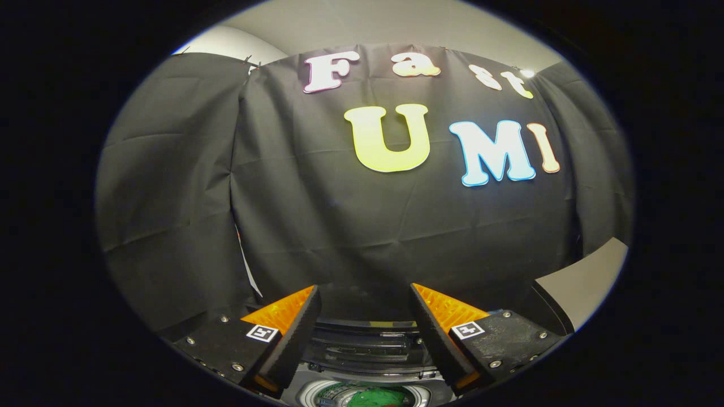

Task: Put the clothes into the washing machine and then close the washing machine lid.

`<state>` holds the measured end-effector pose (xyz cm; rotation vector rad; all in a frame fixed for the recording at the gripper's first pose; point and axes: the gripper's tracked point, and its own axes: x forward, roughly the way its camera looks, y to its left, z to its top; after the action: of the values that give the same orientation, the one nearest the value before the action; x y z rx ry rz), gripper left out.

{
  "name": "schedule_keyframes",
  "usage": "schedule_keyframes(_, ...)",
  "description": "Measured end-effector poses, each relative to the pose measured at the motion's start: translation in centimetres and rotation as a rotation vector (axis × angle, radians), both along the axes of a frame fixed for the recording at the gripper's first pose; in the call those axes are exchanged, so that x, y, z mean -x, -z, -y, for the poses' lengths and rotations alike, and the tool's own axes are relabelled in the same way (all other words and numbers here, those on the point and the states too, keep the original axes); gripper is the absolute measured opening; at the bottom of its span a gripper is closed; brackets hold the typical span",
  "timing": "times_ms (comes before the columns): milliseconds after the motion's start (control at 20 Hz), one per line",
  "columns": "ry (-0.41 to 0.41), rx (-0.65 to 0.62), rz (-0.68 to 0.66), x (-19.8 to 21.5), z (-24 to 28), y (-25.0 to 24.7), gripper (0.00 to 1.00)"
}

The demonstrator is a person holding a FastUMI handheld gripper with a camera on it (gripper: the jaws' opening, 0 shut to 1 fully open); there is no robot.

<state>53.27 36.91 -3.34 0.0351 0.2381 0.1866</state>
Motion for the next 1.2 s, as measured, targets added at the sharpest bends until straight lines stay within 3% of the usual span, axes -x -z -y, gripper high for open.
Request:
schedule_keyframes(600,0.011,0.059,-0.091,-4.7,-0.4,4.5,0.95)
schedule_keyframes(1200,0.011,0.058,-0.153,-5.0,-1.1,6.8,0.97)
